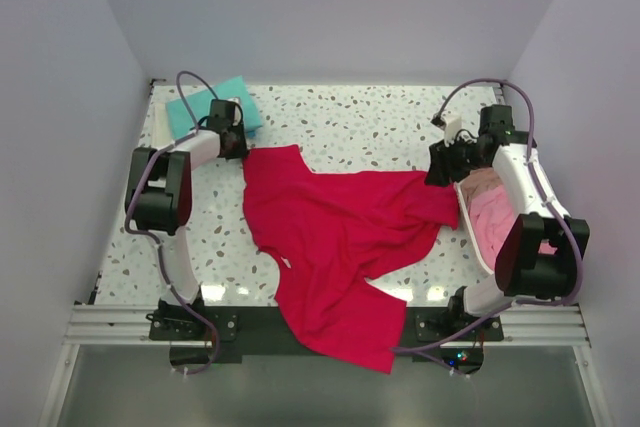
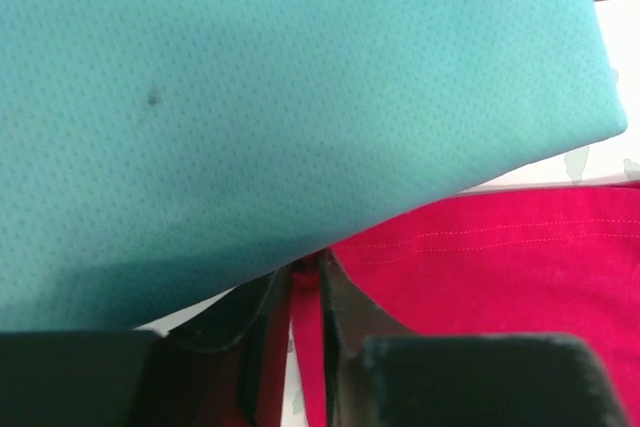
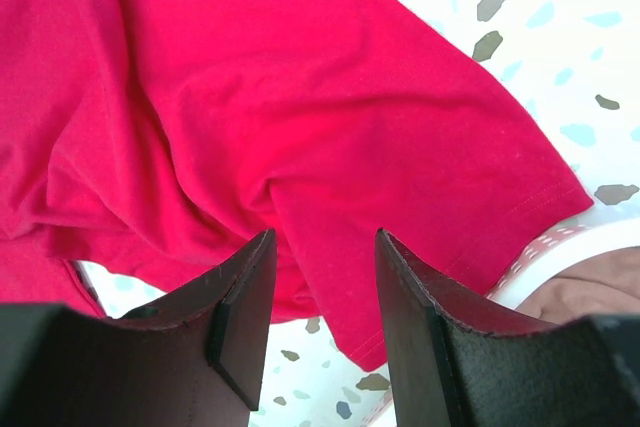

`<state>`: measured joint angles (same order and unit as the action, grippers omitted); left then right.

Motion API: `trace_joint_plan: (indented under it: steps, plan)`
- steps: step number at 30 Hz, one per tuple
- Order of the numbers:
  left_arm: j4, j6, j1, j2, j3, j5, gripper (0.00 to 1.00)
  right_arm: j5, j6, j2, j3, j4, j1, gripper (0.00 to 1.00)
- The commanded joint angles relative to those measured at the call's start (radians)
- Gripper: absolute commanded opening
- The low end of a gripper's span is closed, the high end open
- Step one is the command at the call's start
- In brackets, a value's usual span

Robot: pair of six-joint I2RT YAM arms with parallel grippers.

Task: Fold and stack the t-shirts
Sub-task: Flatten the tshirt out

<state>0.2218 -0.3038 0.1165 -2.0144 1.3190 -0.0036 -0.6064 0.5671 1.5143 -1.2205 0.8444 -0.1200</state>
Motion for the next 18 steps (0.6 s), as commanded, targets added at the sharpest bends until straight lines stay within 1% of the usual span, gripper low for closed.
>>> trace_joint_plan:
  steps: [1,3,4,5,6,8,11,12,16,18]
  plan:
    - [-0.004,0.019,0.023,-0.055,0.009,0.027,0.18,-0.044,-0.006,0.004,-0.004,-0.011,-0.009,0.47]
    - [0.001,0.023,0.031,-0.058,0.009,0.025,0.13,-0.043,-0.003,0.003,-0.004,-0.008,-0.013,0.47]
    - [0.011,0.028,0.037,-0.057,0.008,0.016,0.05,-0.041,0.004,0.003,-0.004,-0.007,-0.018,0.47]
    - [0.022,0.031,0.040,-0.052,0.006,0.007,0.01,-0.041,0.007,0.003,-0.004,-0.002,-0.020,0.47]
    - [0.031,0.035,0.041,-0.032,0.002,-0.021,0.00,-0.038,0.011,0.006,-0.004,0.001,-0.023,0.47]
    - [0.051,0.048,0.041,0.005,-0.021,-0.053,0.00,-0.024,0.023,0.010,-0.004,0.007,-0.029,0.47]
    - [0.097,0.077,0.038,0.110,-0.064,-0.122,0.00,0.010,0.036,0.024,-0.007,0.002,-0.035,0.47]
    - [0.105,0.083,0.035,0.176,-0.082,-0.134,0.00,0.017,0.037,0.029,-0.007,-0.001,-0.035,0.47]
    - [0.135,0.127,-0.008,0.321,-0.206,-0.179,0.00,0.059,0.046,0.067,-0.013,-0.025,-0.035,0.48]
    - [0.143,0.132,-0.043,0.377,-0.237,-0.165,0.00,0.076,0.047,0.119,-0.031,-0.034,-0.035,0.48]
